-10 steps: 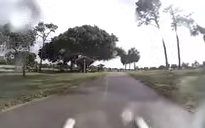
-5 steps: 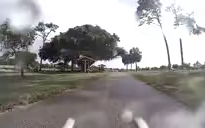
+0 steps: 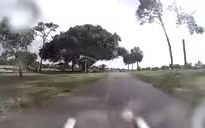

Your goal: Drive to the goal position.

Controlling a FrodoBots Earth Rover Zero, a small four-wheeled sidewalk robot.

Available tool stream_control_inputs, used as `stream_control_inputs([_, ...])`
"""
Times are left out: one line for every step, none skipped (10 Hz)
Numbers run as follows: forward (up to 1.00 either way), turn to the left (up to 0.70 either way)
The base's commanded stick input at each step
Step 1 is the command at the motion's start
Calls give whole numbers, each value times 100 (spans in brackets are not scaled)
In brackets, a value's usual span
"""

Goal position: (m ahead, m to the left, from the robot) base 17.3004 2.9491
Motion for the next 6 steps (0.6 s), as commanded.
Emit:
stream_control_inputs([85, 0])
stream_control_inputs([85, 0])
stream_control_inputs([85, 0])
stream_control_inputs([85, 0])
stream_control_inputs([85, 0])
stream_control_inputs([85, 0])
